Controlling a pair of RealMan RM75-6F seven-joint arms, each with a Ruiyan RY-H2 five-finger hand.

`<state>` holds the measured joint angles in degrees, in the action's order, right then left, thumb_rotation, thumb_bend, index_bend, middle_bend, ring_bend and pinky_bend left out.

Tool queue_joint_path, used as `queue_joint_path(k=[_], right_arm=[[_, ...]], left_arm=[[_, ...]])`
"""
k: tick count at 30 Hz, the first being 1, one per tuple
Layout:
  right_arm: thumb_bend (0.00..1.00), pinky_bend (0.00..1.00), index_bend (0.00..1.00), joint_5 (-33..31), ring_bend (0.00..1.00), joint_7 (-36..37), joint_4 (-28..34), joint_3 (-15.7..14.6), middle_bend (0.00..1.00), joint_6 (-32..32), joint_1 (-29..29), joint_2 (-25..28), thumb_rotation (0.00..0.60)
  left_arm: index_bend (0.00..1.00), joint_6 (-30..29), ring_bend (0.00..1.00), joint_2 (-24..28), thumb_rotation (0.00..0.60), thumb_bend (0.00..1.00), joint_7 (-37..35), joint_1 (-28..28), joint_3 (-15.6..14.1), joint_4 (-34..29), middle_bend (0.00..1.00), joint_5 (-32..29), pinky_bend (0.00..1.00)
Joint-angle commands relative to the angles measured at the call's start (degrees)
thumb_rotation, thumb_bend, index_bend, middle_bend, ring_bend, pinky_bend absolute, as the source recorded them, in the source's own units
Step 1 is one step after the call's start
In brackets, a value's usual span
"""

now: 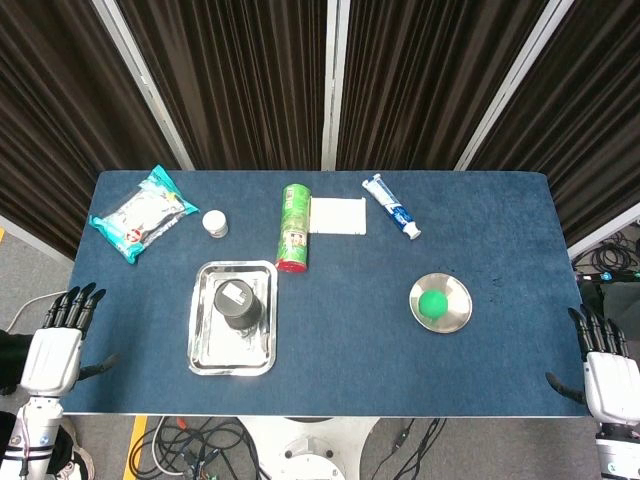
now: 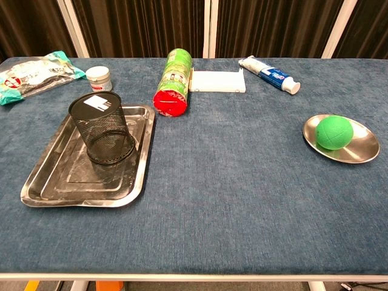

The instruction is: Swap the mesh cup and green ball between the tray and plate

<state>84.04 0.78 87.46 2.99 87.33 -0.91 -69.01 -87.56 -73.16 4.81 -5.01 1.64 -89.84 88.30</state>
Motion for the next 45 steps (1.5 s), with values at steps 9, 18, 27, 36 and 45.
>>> queue_joint_path(k=[9, 18, 27, 36, 45], right_arm=[[0.06, 0.00, 0.00, 0.05, 0.00, 0.10, 0.35, 0.26, 0.00, 0.02, 0.08, 0.38, 0.600], [0.06, 0.00, 0.00, 0.40, 0.00, 0.23, 2.20, 0.79, 0.00, 0.23, 0.41, 1.71, 0.600], [0.06, 0.00, 0.00, 0.49, 0.00, -0.53, 3.60, 1.41, 0.00, 0.36, 0.86, 3.28, 0.600], [0.06, 0.00, 0.00, 0.02, 0.00, -0.90, 3.57, 1.34, 0.00, -0.61, 1.29, 3.03, 0.600], [0.06, 0.00, 0.00, -0.57, 0.00, -0.51, 3.27, 1.58, 0.00, -1.03, 1.50, 3.33, 0.600]], left_arm=[[0.09, 0.24, 0.00, 0.09, 0.600, 0.07, -0.30, -0.20, 0.00, -0.29, 0.04, 0.27, 0.09], [0.09, 5.13, 0.00, 1.43, 0.600, 0.07, -1.41, -3.99, 1.01, -3.18, 0.04, 0.76, 0.09], [0.09, 16.57, 0.00, 1.01, 0.600, 0.07, -0.34, -13.54, 3.48, -5.91, 0.04, 1.68, 0.09], [0.09, 29.63, 0.00, -1.01, 0.600, 0.07, -1.34, -23.33, 6.40, -4.34, 0.03, -2.81, 0.09], [0.09, 36.08, 0.00, -3.46, 0.600, 0.07, -3.57, -29.46, 7.92, -1.35, 0.03, -6.07, 0.09]])
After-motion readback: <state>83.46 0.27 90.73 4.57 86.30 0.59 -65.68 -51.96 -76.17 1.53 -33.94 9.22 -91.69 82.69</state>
